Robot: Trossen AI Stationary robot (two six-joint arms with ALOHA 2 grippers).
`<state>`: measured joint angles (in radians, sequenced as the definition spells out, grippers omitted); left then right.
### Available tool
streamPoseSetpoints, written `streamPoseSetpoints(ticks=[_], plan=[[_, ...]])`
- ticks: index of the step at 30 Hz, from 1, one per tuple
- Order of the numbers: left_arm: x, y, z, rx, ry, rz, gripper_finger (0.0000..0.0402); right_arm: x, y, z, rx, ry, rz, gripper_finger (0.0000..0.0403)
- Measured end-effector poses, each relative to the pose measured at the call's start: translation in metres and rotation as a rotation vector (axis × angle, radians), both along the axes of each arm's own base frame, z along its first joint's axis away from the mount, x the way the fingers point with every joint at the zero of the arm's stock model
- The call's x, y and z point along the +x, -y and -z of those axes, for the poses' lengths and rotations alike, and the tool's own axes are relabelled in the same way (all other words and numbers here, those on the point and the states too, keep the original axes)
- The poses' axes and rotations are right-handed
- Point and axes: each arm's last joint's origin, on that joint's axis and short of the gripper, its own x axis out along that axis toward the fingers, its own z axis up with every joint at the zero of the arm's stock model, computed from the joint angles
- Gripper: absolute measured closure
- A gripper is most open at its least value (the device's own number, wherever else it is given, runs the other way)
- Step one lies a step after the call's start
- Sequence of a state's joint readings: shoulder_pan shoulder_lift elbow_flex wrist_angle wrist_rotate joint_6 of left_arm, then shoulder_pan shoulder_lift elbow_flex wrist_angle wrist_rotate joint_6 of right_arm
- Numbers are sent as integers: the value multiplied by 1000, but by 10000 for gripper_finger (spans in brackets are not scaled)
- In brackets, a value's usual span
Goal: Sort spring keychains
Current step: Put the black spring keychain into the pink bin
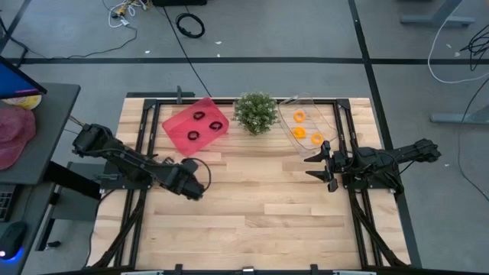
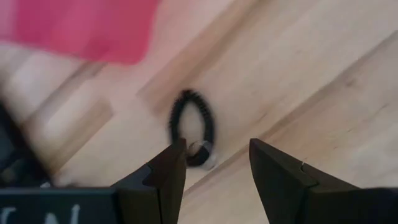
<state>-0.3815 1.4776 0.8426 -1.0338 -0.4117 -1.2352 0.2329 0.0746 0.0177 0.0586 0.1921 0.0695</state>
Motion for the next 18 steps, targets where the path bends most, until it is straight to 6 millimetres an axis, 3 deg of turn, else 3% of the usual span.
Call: streamPoseSetpoints(ticks=[4, 18], plan=[[5, -8, 8, -51, 14, 16, 223, 0, 0, 0, 0, 0, 0, 188], [9, -21, 9, -29, 14, -21, 236, 0, 0, 0, 0, 0, 0, 188]])
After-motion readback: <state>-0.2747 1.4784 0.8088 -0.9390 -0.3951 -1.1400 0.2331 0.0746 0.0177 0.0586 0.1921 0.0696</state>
